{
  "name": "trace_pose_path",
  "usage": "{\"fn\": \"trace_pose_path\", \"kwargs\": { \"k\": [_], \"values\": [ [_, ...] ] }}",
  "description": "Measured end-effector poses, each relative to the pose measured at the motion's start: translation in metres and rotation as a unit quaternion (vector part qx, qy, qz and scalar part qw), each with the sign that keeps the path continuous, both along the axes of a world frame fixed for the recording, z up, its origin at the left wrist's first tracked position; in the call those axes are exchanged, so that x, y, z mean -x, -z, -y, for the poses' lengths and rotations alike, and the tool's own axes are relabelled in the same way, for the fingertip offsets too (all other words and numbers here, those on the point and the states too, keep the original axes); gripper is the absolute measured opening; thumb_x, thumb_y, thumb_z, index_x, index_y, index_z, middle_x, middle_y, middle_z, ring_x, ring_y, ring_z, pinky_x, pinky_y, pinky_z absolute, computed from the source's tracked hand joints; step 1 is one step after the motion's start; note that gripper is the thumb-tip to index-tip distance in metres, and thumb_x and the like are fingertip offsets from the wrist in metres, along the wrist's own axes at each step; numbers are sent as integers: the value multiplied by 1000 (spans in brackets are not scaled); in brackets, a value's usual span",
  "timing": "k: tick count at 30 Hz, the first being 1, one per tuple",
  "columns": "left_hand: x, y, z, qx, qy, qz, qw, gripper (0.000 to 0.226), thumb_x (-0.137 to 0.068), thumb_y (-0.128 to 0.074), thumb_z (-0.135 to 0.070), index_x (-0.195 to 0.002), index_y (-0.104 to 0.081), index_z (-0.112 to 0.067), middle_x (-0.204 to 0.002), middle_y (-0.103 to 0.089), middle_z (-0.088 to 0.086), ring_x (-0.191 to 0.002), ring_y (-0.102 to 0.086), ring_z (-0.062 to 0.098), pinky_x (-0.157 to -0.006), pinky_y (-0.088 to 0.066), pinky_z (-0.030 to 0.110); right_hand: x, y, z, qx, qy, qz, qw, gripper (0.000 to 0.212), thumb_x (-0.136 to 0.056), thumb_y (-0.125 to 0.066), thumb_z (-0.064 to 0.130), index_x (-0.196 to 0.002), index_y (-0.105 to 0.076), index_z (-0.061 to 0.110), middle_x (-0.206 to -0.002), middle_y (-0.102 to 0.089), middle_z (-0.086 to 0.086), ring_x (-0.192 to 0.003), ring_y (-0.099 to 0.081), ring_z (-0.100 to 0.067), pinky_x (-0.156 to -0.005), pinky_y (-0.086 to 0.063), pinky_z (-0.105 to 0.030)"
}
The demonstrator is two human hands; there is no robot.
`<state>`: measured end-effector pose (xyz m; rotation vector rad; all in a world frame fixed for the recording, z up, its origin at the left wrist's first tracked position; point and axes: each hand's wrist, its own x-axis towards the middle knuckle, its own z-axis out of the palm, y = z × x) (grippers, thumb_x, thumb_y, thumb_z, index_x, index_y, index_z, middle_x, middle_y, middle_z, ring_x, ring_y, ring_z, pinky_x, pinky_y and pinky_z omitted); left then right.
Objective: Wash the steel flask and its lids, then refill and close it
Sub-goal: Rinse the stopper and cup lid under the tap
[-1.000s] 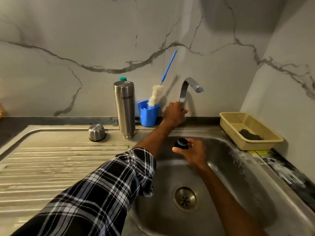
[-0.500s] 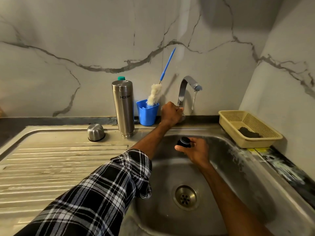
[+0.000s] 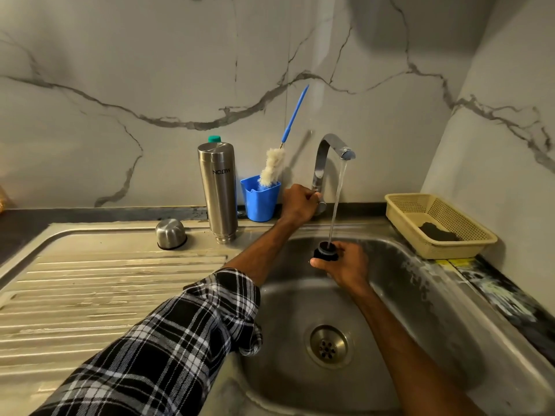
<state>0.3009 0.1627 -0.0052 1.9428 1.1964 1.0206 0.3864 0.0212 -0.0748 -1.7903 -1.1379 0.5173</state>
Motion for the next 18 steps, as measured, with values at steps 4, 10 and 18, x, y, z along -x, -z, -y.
{"fn": "trace_pose_path", "kwargs": {
  "k": [4, 10, 18],
  "values": [
    [10, 13, 16, 61, 15, -23, 998, 13, -96, -66, -13, -94, -75, -5, -94, -75, 8, -89, -70, 13, -73, -53, 17, 1, -14, 1, -48, 43, 4, 998, 40, -71, -88, 13, -106, -69, 16, -95, -65, 7, -88, -59, -7, -67, -38, -8],
    [30, 35, 60, 140, 34, -36, 989, 16, -97, -62, -13, -93, -72, -2, -86, -69, 10, -76, -61, 12, -65, -51, 18, 2, -10, 2, 27, 0, -4, 1000, 22, -78, -83, 18, -86, -64, 22, -87, -68, 5, -77, -63, -7, -58, -39, -13],
    [38, 55, 97, 231, -51, 77, 969, 26, -100, -60, -26, -78, -67, -14, -83, -65, 5, -79, -58, 15, -87, -56, 34, 0, -10, 1, -17, 30, -31, 999, 37, -73, -87, 19, -105, -68, 16, -105, -70, -1, -92, -64, -15, -79, -52, -25]
  ]
}}
